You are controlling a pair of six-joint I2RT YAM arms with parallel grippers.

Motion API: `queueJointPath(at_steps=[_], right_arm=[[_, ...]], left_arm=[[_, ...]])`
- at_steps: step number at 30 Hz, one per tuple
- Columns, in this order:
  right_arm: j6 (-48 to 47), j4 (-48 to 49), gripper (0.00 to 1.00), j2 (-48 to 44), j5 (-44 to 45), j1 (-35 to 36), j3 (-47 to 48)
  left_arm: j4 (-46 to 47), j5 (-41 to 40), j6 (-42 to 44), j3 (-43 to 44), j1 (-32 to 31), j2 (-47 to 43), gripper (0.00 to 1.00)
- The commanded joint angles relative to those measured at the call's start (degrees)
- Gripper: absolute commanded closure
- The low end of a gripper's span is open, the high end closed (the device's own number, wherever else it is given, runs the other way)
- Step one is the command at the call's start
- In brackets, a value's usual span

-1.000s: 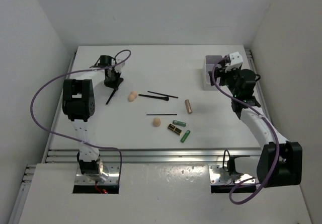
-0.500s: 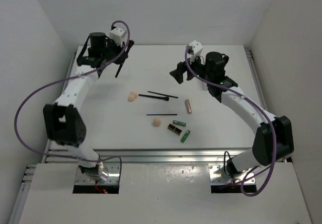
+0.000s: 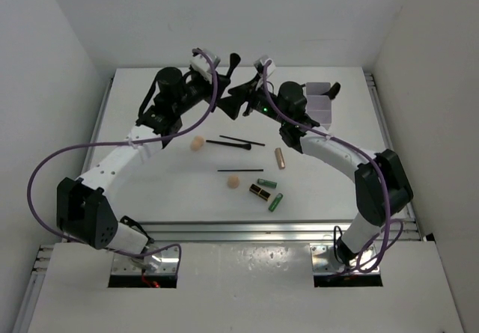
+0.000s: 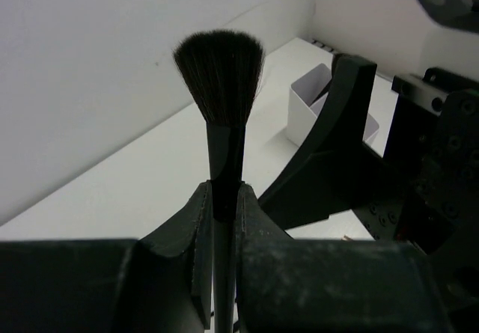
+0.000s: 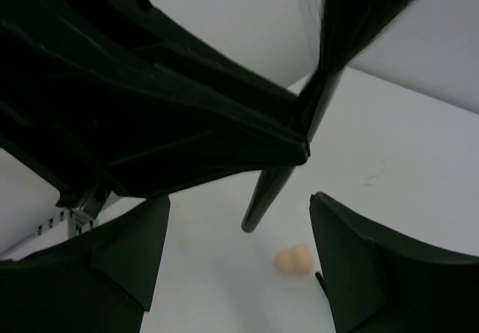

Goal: Organize the makeup

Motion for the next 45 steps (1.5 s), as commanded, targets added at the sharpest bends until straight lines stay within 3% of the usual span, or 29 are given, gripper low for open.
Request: queueJointPath(at_steps=[1, 13, 23, 24, 26, 27, 28, 33, 35, 39, 45], right_arm=[[6.8, 10.4, 0.26, -0.1, 2.1, 0.0, 0.7], [6.9, 15.4, 0.5, 0.7, 8.1, 0.0, -3.3], [3.1, 15.5, 1.0, -0.7, 10.9, 0.0, -5.9], [2.5, 14.6, 1.0, -1.4, 11.5, 0.0, -6.2], [-0.1, 13.6, 1.0, -1.9, 11.7, -0.4, -6.2], [-1.1, 12.2, 1.0, -2.5, 11.7, -1.4, -6.2], [-3.2, 11.9, 1.0, -2.7, 11.7, -1.8, -6.4], [-7.8, 9.5, 1.0, -3.8, 13.1, -10.7, -5.8], [-10.7, 7.3, 1.0, -3.9, 16.3, -17.5, -4.6], [-14.0, 6.1, 1.0, -1.8, 20.6, -24.6, -2.6], [-15.4, 11.7, 1.0, 10.1, 17.8, -31.6, 2.7]], left_arm=[[5.5, -0.9, -0.8, 0.0, -2.1, -1.0, 1.0], [2.4, 0.6, -6.1, -3.8, -3.9, -4.5, 1.0], [-0.9, 2.0, -7.6, -5.8, -4.9, -5.3, 1.0], [-2.0, 2.0, -7.6, -5.2, -4.9, -5.3, 0.79], [-2.5, 3.4, -7.6, -5.2, -4.4, -5.3, 0.47], [-2.5, 3.4, -6.9, -5.2, -4.4, -5.3, 0.17], [-2.5, 3.4, -6.2, -4.6, -3.6, -5.3, 0.04], [-4.0, -2.2, -3.4, -3.9, -0.7, -6.5, 0.0], [-6.0, -5.5, 0.7, -3.9, 0.8, -8.1, 0.0], [-9.6, -12.1, 4.4, -8.0, 3.6, -10.7, 0.0], [-12.0, -14.0, 5.0, -14.9, 9.0, -12.8, 0.0]])
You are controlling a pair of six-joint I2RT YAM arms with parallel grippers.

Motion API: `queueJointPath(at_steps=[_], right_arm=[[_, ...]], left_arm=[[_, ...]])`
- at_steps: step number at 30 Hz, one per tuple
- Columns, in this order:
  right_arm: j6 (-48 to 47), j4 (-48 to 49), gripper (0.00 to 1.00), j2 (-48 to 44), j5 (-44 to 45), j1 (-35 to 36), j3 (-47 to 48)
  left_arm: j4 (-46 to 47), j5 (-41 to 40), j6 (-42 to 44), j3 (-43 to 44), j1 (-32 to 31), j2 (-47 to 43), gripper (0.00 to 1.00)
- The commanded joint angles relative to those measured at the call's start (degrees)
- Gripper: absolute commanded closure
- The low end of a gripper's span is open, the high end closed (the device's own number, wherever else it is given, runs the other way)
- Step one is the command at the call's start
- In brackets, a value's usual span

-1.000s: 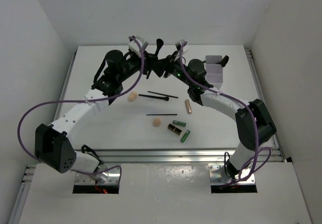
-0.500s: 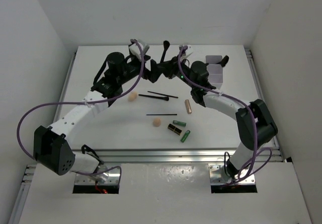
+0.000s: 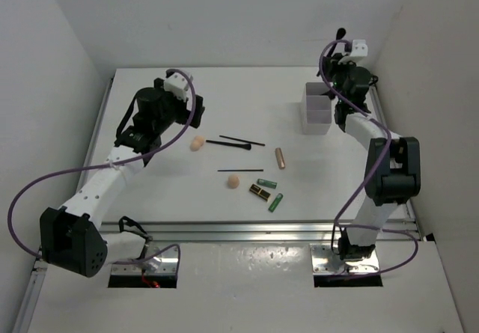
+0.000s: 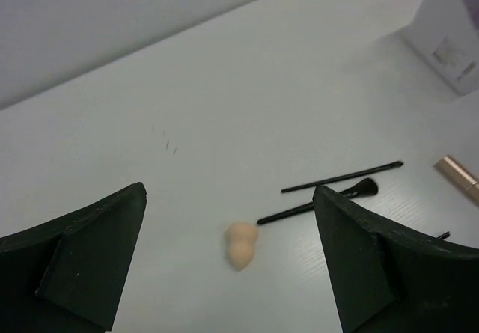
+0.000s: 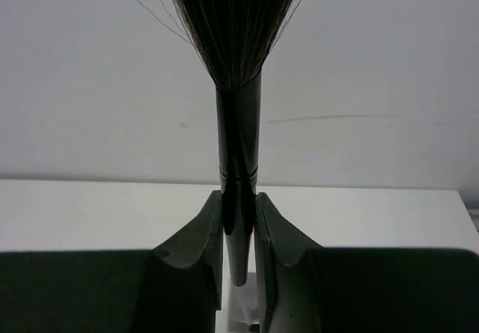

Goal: Organize the makeup

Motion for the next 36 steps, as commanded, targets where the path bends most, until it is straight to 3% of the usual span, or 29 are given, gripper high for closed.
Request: queueJointPath(at_steps=[1, 6, 16, 22, 31, 36], right_arm=[[-2.8, 4.4, 1.0, 6.9, -1.2, -0.5, 4.5], [-4.2, 3.9, 1.0, 12.3, -2.4, -2.4, 8.0], [-4.4, 6.2, 0.99, 16.9, -0.9, -2.2, 4.5], [-3.3, 7.4, 0.66, 15.7, 1.4, -1.7, 0.4], [-4.6, 5.7, 0.41, 8.6, 1.9, -1.1, -0.3], [-8.6, 0.0, 0.26, -0.2, 4.3, 1.8, -1.0]], left_arm=[[-2.2, -2.6, 1.4, -2.9, 2.6, -2.0, 0.0], [-2.7, -1.3, 1.4, -5.6, 4.6, -2.0, 0.0], [-2.7, 0.9, 1.4, -4.6, 7.3, 1.8, 0.0], [-2.7, 1.9, 1.4, -4.1, 7.9, 2.8, 0.0], [-2.7, 2.4, 1.4, -3.5, 8.4, 3.4, 0.0], [-2.7, 1.5, 0.3, -4.1, 8.4, 2.8, 0.0]])
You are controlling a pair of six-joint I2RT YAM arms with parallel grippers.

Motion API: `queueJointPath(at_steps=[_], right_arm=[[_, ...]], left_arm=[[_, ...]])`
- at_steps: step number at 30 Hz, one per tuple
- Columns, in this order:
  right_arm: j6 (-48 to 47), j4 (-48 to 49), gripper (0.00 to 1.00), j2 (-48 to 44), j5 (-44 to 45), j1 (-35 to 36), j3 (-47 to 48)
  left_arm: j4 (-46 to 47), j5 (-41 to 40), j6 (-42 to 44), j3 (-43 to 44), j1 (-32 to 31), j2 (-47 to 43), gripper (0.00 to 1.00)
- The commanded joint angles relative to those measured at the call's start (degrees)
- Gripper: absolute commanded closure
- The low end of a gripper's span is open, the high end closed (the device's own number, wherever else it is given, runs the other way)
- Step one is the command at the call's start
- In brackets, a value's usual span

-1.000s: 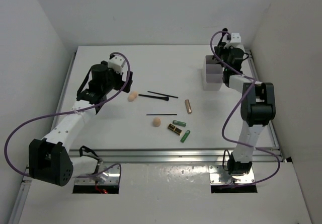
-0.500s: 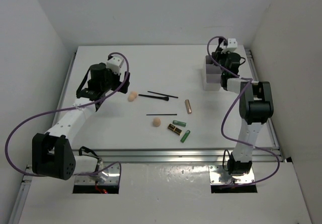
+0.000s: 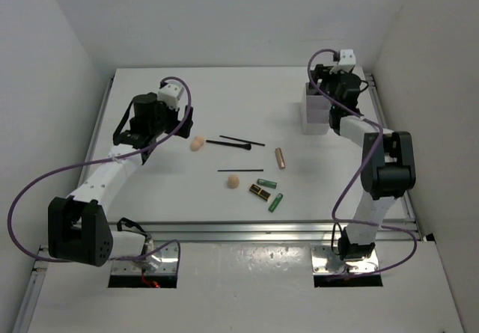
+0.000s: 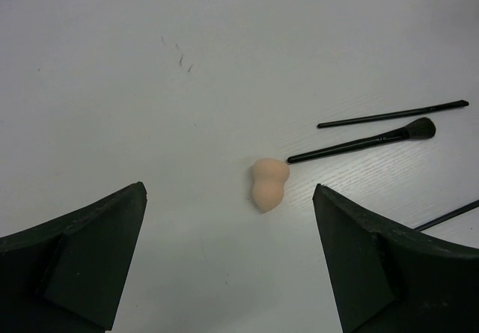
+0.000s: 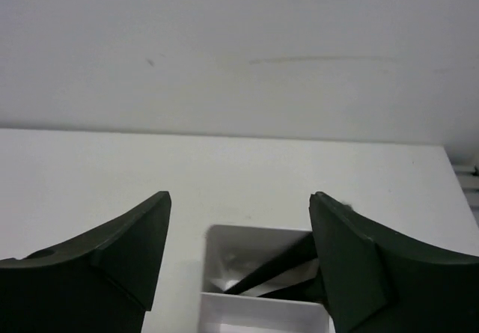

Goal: Organize the makeup

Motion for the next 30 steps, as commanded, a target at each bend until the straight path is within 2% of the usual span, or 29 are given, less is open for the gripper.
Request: queueJointPath(at_steps=[1, 3, 4, 5, 6, 8, 10, 13, 15, 16, 17, 18, 19, 20, 21, 24, 30], right_arm=[[-3.6, -3.4, 0.24, -10.2, 2.2, 2.6, -0.1], [-3.9, -12.2, 0.22, -13.8, 2.3, 3.5, 1.8], [-3.7, -20.9, 0.2, -15.4, 1.8, 4.1, 2.6], [-2.6, -34.2, 0.19, -16.2, 0.8, 4.9, 5.6], [-3.7, -38.0, 0.19, -17.3, -0.3, 5.5, 6.4], [-5.9, -51.8, 0.19, -17.9, -1.2, 8.0, 8.3], [-6.7, -61.4, 0.24, -17.8, -1.2, 11.3, 8.6], [-6.5, -69.3, 0.35, -15.2, -1.6, 15.7, 10.7], [-6.3, -77.8, 0.37, -10.0, -2.4, 18.0, 13.5], [-5.9, -80.2, 0.37, -8.5, -2.6, 18.9, 16.9], [-5.4, -82.6, 0.37, -2.7, -3.2, 19.5, 21.1], [-4.6, -90.9, 0.35, -0.4, -3.2, 20.0, 26.2], [-4.3, -93.6, 0.35, 1.7, -3.4, 20.2, 28.7], [-3.8, -96.1, 0.35, 7.5, -3.3, 20.2, 31.3], [-3.7, -101.8, 0.35, 9.2, -2.9, 20.3, 37.9], [-4.2, -104.6, 0.35, 14.5, -0.3, 20.9, 42.4], [-2.7, -103.0, 0.39, 15.9, 0.6, 21.0, 38.6]], left_arm=[[1.4, -0.8, -1.1, 1.5, 0.7, -0.5, 0.0], [1.4, -3.1, -1.1, 0.1, 0.7, -1.6, 0.0], [0.9, -4.0, -1.6, -1.0, 0.7, -1.6, 0.0], [0.9, -5.4, -1.6, -2.0, 0.7, -2.3, 0.0], [0.3, -5.4, -1.6, -2.6, 0.7, -3.1, 0.0], [-0.3, -6.1, -1.6, -4.7, 1.2, -4.0, 0.0], [-1.0, -6.1, -2.7, -6.2, 1.2, -4.9, 0.0], [-1.6, -6.1, -4.4, -9.1, 1.2, -6.3, 0.0], [-0.5, -4.6, -5.0, -11.5, 1.2, -7.7, 0.0], [0.0, -4.1, -5.0, -12.2, 1.2, -8.2, 0.0], [0.8, -3.5, -5.0, -13.0, 1.2, -9.1, 0.0], [0.8, -2.8, -5.0, -13.0, 1.2, -9.1, 0.0], [1.3, -2.8, -5.0, -13.5, 1.2, -9.8, 0.0], [1.4, -2.8, -5.0, -13.5, 1.7, -9.9, 0.0], [1.4, -2.8, -5.5, -14.2, 1.7, -10.6, 0.0], [1.4, -2.8, -5.6, -15.3, 2.3, -12.0, 0.0], [1.9, -1.6, -6.7, -15.8, 3.6, -13.2, 0.0]])
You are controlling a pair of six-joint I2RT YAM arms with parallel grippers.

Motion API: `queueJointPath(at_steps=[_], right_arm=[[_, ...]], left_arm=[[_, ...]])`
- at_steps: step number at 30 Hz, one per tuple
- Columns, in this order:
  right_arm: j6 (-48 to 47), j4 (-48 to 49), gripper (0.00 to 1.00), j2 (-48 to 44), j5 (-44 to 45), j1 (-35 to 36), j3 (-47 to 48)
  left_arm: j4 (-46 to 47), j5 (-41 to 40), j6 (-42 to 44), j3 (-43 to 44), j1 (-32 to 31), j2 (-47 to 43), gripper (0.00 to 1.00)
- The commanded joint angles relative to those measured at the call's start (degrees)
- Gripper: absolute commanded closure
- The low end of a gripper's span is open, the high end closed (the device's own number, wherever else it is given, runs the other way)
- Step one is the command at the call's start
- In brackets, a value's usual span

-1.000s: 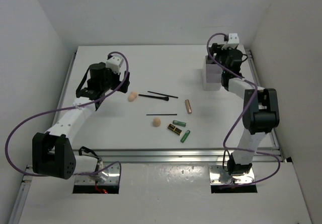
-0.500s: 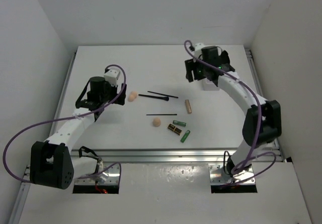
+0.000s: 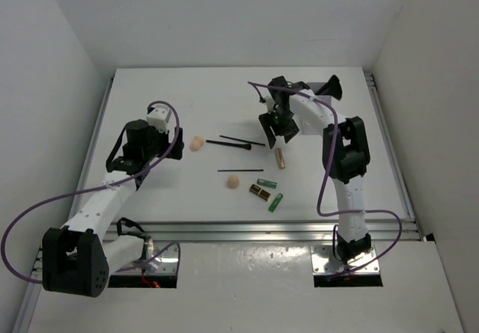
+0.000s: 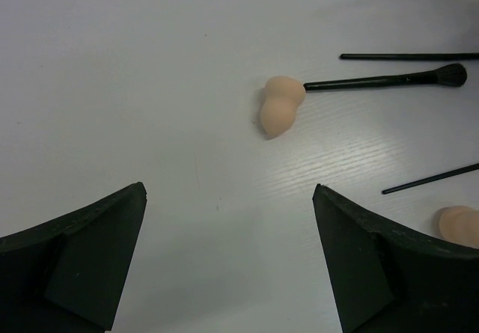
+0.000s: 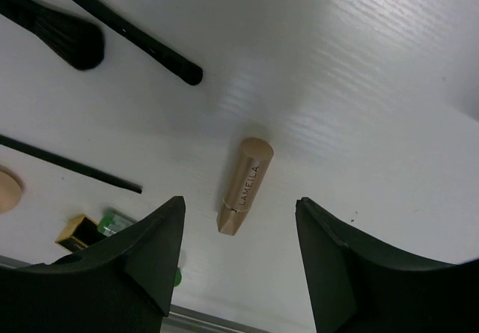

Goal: Organize the makeup

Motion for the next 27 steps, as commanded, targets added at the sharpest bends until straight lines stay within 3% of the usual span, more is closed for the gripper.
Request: queueJointPath(at_steps=[1, 9, 13, 17, 21, 23, 24, 27], right_arm=[[1.8, -2.5, 0.39, -1.1, 1.6, -0.1, -0.9], [2.1, 1.2, 0.42, 0.7, -0.1, 0.3, -5.6], [2.5, 4.8, 0.49, 1.9, -1.9, -0.2, -5.6], [2.4, 7.2, 0.62, 2.9, -1.5, 0.1, -5.8], [3.0, 8.0, 0.7, 3.4, -1.5, -1.0, -6.2], [3.0, 7.6, 0.79, 2.9, -1.4, -1.7, -6.4], [2.9, 7.8, 0.9, 2.4, -1.4, -1.9, -6.8], [1.8, 9.7, 1.0, 0.0, -1.9, -2.6, -8.6]], left_arm=[[2.2, 1.2, -1.4, -0.4, 1.5, -1.3, 0.0], [2.7, 1.7, -1.4, -0.4, 1.5, -0.8, 0.0], [2.7, 2.2, -1.4, -0.4, 1.5, -0.8, 0.0], [2.7, 2.2, -1.4, -0.4, 1.5, -0.8, 0.0], [2.7, 2.2, -1.4, -0.4, 2.0, -0.8, 0.0], [2.7, 2.2, -1.4, -0.4, 2.0, -0.8, 0.0], [2.7, 2.2, -1.4, -0.4, 2.0, -0.8, 0.0], [2.7, 2.2, -1.4, -0.4, 2.0, -0.8, 0.0]])
